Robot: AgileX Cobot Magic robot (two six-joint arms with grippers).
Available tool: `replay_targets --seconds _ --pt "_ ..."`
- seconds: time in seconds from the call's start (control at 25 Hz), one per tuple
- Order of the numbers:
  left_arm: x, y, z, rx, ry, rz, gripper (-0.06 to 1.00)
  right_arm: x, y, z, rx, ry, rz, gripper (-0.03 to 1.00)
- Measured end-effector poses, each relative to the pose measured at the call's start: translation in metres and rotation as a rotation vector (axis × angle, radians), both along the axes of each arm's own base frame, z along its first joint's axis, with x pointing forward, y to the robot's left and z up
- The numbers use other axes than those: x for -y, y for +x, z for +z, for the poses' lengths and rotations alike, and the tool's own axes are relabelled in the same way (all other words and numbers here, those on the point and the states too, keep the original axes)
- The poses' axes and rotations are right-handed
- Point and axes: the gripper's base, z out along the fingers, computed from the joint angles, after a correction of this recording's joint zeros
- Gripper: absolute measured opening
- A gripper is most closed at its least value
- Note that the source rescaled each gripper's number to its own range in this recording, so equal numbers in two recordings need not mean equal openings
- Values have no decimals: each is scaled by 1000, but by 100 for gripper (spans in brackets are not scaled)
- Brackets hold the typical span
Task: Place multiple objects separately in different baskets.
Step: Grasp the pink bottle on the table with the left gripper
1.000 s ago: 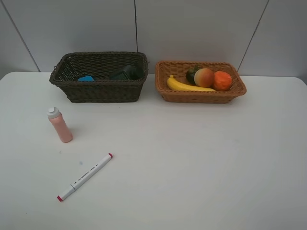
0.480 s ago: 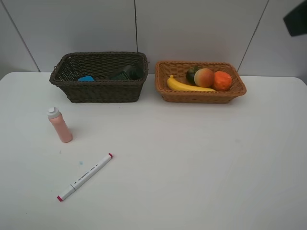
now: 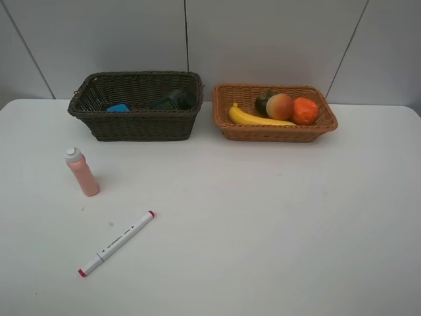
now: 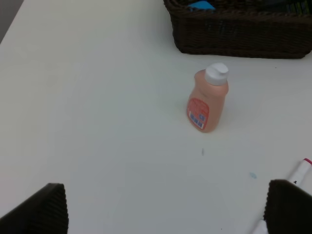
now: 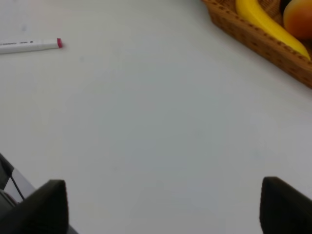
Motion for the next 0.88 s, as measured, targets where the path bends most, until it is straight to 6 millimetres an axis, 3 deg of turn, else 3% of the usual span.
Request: replay_targets --seconds 0.12,0.28,0.88 --pt "0 0 0 0 0 0 100 4 -6 -26 -20 19 -13 100" --pt "0 0 0 0 0 0 100 8 -11 -45 -41 34 -37 100" --pt "0 0 0 0 0 0 100 14 -11 -44 -8 56 -142 100"
